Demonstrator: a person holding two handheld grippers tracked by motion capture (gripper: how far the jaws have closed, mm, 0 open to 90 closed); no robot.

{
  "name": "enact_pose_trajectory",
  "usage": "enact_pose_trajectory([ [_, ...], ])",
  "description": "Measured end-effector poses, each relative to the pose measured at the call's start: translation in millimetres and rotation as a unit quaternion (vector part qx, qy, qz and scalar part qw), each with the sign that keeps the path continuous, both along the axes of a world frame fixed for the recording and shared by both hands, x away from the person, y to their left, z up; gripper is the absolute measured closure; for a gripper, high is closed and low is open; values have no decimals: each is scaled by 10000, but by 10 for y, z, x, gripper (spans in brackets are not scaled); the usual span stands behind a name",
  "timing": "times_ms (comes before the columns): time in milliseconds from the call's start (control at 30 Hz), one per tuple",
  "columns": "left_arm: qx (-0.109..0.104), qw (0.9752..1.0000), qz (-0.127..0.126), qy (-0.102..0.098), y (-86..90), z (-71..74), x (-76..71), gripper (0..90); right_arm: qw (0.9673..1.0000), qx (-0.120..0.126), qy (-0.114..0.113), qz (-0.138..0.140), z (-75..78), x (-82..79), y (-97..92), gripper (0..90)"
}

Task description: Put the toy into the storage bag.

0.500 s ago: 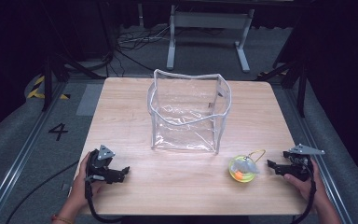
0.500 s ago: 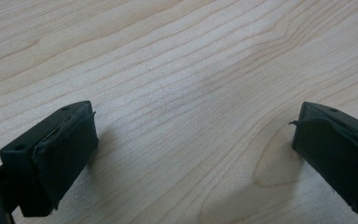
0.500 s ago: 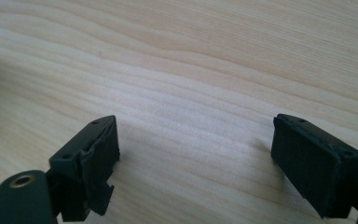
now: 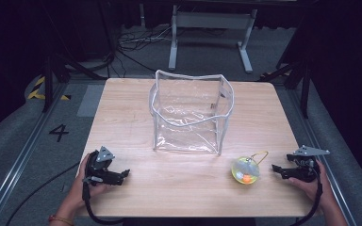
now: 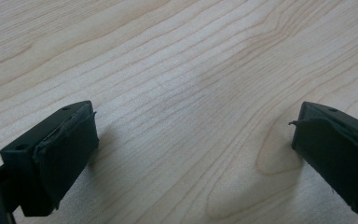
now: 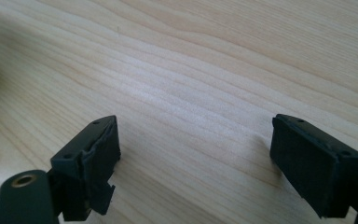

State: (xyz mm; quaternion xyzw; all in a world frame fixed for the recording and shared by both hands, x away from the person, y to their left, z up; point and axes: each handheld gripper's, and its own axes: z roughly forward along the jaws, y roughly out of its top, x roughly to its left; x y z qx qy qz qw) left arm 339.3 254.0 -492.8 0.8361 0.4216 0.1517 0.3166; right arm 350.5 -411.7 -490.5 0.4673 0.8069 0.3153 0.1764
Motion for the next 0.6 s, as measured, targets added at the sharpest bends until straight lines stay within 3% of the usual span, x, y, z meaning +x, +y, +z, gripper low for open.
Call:
enact_pose_trajectory([
  [167,2,10000,-10,2,2,0,0,6,9989,-222,290,292,77,4,41,233],
  [233,9,10000,-4,-3,3,1,0,5,9980,-305,336,439,107,1,79,239],
  [333,9,10000,-3,-4,3,1,0,6,9966,-238,436,660,164,-13,138,257],
  [600,-8,10000,12,18,-1,0,-2,5,9920,-548,526,1013,391,-44,299,254],
])
